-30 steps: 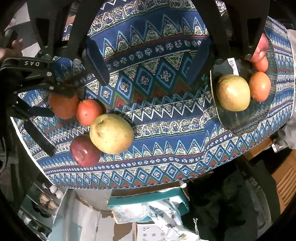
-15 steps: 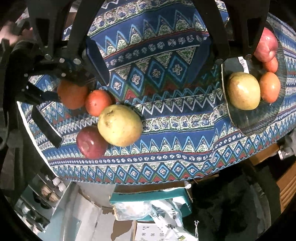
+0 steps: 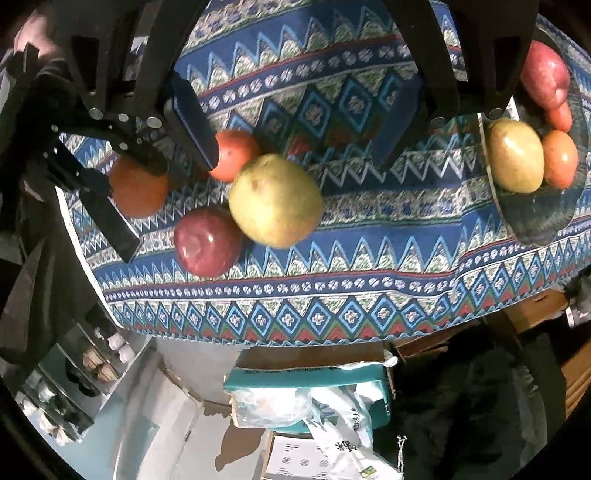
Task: Organize fruits
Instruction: 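Close left tool on the yellow pear while right tool grasps an orange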
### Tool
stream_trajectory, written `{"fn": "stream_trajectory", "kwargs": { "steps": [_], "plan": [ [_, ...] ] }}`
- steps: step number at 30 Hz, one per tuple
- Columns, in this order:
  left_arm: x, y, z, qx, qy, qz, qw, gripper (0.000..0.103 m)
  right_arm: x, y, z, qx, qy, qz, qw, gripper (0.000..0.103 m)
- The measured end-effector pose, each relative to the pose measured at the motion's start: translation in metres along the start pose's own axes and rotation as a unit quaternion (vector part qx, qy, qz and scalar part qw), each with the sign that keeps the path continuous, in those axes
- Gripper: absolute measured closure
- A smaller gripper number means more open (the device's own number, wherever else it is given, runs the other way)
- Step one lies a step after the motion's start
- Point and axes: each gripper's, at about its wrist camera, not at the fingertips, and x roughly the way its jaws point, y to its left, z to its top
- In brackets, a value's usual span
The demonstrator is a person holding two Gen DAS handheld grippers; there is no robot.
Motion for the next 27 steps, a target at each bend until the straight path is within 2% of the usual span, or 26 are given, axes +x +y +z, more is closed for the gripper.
{"fn": "stream_trajectory", "kwargs": {
  "steps": [11, 24, 26, 27],
  "plan": [
    [0.039, -0.011, 0.021, -0.010, 0.026, 0.007, 0.9996, 0.017, -0.004, -0.021, 0.014, 0.023, -0.023, -0.021, 0.999, 0.040],
    [0.068, -0.010, 0.024, -0.020, 0.047, -0.002, 0.9987, 0.017, -0.003, -0.030, 0.022, 0.033, -0.028, -0.021, 0.999, 0.040],
    [0.070, -0.010, 0.023, -0.017, 0.046, -0.016, 0.9987, 0.026, -0.003, -0.030, 0.022, 0.034, -0.027, -0.020, 0.999, 0.040],
    [0.070, -0.010, 0.022, -0.016, 0.047, -0.020, 0.9986, 0.027, -0.003, -0.030, 0.022, 0.035, -0.028, -0.020, 0.999, 0.040]
  ]
}}
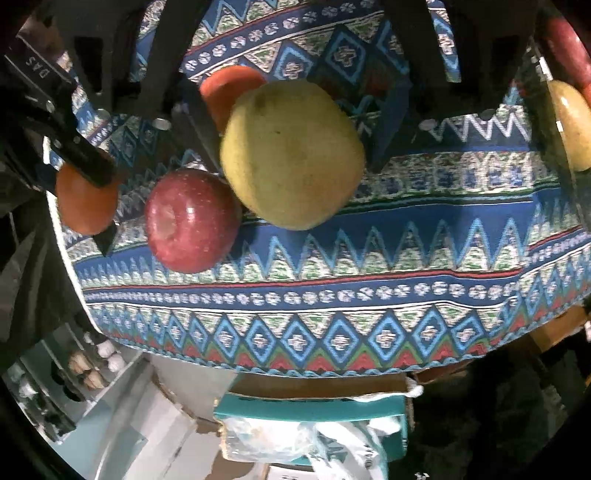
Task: Organize fruits
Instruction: 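Close left tool on the yellow pear while right tool grasps an orange, then lift the pear with left tool toward the bowl while right tool carries the orange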
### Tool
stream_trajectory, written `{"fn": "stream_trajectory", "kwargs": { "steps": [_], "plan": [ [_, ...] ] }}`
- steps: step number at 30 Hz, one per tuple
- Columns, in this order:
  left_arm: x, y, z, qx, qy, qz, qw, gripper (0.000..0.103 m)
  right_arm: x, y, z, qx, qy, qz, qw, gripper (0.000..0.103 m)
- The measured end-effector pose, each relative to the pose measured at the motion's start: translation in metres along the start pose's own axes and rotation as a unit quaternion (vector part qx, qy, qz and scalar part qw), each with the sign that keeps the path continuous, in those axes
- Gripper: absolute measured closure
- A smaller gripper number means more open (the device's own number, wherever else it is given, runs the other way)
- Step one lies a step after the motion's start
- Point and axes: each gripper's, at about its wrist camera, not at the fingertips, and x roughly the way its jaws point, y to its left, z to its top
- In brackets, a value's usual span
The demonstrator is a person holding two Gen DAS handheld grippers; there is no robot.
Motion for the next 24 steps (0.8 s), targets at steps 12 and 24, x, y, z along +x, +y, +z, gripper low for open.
{"fn": "stream_trajectory", "kwargs": {
  "steps": [12, 24],
  "plan": [
    [-0.006, -0.005, -0.004, 0.017, -0.013, 0.021, 0.9995, 0.027, -0.004, 0.002, 0.002, -0.007, -0.011, -0.005, 1.000, 0.040],
    [-0.047, -0.001, -0.010, 0.025, -0.055, 0.026, 0.9978, 0.027, -0.029, 0.010, 0.009, -0.020, -0.041, -0.010, 0.999, 0.040]
  ]
}}
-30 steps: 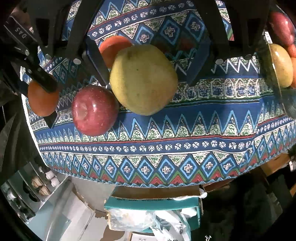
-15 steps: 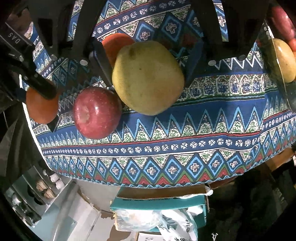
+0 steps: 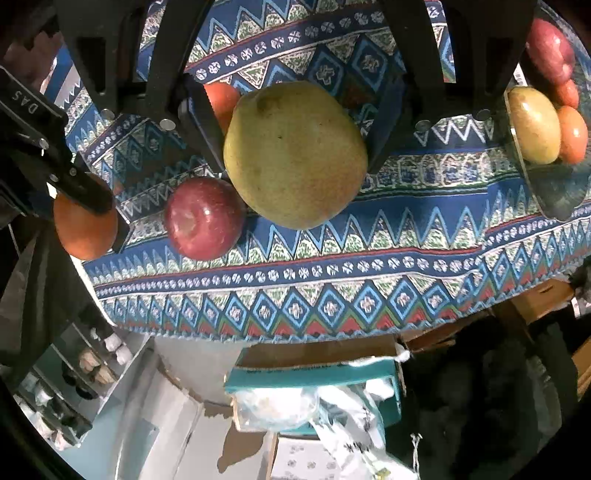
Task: Organize fruits
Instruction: 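Lift the pear with left tool toward the bowl while right tool carries the orange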
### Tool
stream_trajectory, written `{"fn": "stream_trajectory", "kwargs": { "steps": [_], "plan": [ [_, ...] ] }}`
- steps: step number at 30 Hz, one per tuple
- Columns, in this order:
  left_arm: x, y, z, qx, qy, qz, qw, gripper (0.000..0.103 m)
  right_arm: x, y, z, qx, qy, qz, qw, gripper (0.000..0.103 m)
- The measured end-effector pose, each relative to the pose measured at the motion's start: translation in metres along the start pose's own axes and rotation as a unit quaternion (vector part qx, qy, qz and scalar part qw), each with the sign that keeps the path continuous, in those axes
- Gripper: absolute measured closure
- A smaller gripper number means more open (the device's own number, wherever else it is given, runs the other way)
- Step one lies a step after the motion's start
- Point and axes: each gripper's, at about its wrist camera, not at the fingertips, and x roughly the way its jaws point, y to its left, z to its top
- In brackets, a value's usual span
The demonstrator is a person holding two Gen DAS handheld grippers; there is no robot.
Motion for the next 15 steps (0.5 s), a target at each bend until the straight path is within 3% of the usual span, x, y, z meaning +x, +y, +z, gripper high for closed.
{"fn": "stream_trajectory", "kwargs": {
  "steps": [15],
  "plan": [
    [-0.068, 0.005, -0.004, 0.009, -0.066, 0.007, 0.9977, 0.027, -0.040, 0.015, 0.015, -0.010, -0.050, 0.008, 0.999, 0.040]
  ]
}}
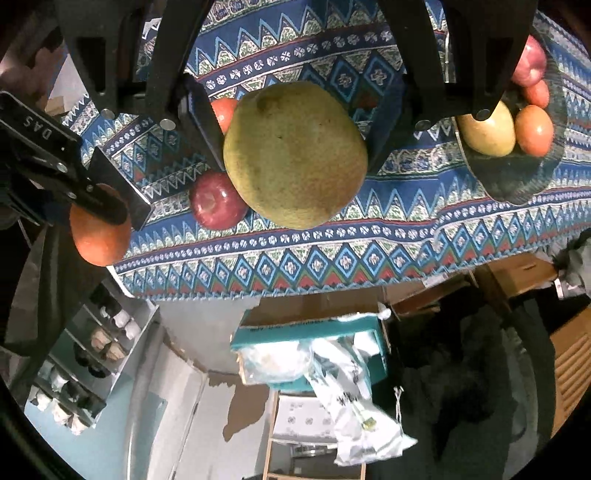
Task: Organize fruits
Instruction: 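Lift the pear with left tool toward the bowl while right tool carries the orange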
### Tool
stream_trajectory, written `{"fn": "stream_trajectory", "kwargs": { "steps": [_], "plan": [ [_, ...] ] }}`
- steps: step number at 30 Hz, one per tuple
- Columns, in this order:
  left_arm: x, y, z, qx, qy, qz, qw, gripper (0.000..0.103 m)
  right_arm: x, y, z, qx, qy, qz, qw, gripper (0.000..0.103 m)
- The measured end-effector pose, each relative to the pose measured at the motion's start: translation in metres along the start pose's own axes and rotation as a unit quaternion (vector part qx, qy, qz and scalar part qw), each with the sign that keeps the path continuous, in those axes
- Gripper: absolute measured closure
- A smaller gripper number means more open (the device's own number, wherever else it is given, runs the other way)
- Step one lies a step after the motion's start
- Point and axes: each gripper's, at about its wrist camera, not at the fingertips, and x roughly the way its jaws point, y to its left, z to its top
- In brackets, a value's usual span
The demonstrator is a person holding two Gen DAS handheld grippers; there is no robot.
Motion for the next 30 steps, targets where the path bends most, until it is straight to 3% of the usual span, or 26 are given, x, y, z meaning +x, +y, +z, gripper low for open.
{"fn": "stream_trajectory", "kwargs": {
  "steps": [13, 30],
  "plan": [
    [-0.060, 0.000, 0.000, 0.014, -0.063, 0.000, 0.9979, 0.027, -0.036, 0.018, 0.013, -0.016, -0.046, 0.013, 0.999, 0.040],
    [-0.103, 0.017, -0.006, 0.012, -0.111, 0.002, 0.9938, 0.027, -0.073, 0.050, 0.026, -0.046, -0.089, 0.043, 0.994, 0.040]
  ]
}}
